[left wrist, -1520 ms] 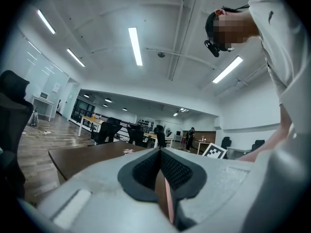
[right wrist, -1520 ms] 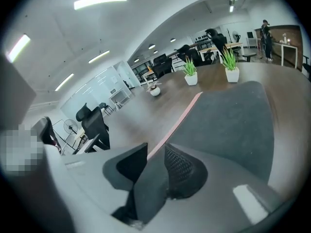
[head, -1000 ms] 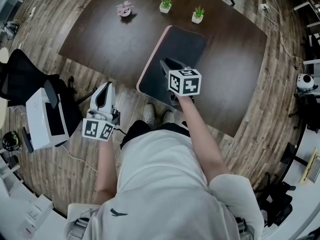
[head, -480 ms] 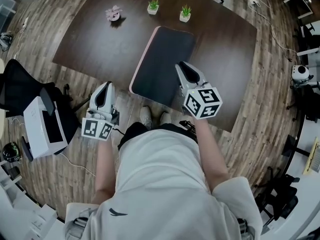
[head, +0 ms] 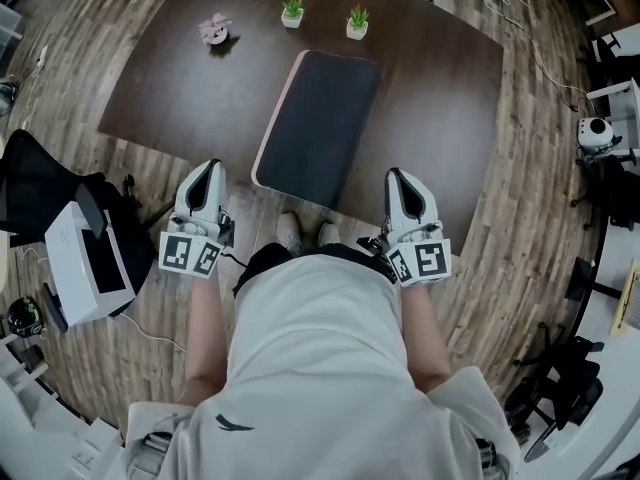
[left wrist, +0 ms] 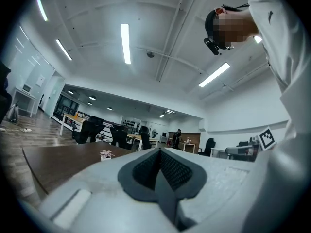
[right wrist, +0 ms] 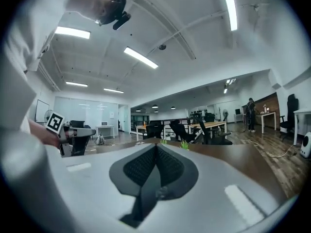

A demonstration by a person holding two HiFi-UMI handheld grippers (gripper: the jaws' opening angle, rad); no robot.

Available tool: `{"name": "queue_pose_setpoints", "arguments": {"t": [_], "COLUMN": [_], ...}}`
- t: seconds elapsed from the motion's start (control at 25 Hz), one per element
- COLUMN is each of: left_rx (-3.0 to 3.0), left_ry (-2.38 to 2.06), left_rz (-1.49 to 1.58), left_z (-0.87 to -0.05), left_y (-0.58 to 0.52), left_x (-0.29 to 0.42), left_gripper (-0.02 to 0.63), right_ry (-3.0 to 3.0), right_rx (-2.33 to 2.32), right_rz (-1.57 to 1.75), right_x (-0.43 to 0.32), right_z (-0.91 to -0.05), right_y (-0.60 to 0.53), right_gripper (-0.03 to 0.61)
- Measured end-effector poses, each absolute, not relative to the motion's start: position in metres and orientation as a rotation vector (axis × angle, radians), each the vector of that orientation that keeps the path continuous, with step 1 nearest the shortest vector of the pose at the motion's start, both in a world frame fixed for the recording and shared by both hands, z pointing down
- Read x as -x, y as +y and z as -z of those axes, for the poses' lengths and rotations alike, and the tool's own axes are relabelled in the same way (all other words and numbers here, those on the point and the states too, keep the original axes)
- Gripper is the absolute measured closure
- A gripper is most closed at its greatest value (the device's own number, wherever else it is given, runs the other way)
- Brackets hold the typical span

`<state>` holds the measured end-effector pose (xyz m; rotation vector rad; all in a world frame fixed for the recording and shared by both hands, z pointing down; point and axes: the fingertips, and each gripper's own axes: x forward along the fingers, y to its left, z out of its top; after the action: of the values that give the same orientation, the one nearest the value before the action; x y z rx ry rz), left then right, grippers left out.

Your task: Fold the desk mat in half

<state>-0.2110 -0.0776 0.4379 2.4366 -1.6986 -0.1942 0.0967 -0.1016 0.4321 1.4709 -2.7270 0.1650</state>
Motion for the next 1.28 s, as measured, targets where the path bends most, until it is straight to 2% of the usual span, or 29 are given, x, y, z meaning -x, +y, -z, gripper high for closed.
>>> {"name": "queue_pose_setpoints", "arguments": {"t": [0.24, 0.68, 0.96, 1.28], "left_rx": [-2.463, -2.491, -2.645, -2.684], "left_ry": [-1.665, -1.642, -1.670, -1.685], "left_rz": [0.196, 0.212, 0.280, 0.270], "left_z": [-0.436, -0.433, -0.405, -0.400], "left_y": [-0.082, -0.082, -0.069, -0.067], "left_x": [0.202, 0.192, 0.183, 0.178], "left_gripper": [0.611, 0.611, 0.609, 0.610], "right_ry": [-2.699, -2.675, -2.756, -2.747], "right_rx": [-1.504, -1.579, -1.745, -1.717], "right_rz": [-0.074, -0.097, 0.150, 0.128], "right_x": [-0.101, -0.116, -0.132, -0.137], "right_z": [-0.428, -0.423, -0.394, -0.400], "right_y": [-0.095, -0.103, -0.097, -0.105], "right_gripper": [0.575, 0.577, 0.575, 0.575]}}
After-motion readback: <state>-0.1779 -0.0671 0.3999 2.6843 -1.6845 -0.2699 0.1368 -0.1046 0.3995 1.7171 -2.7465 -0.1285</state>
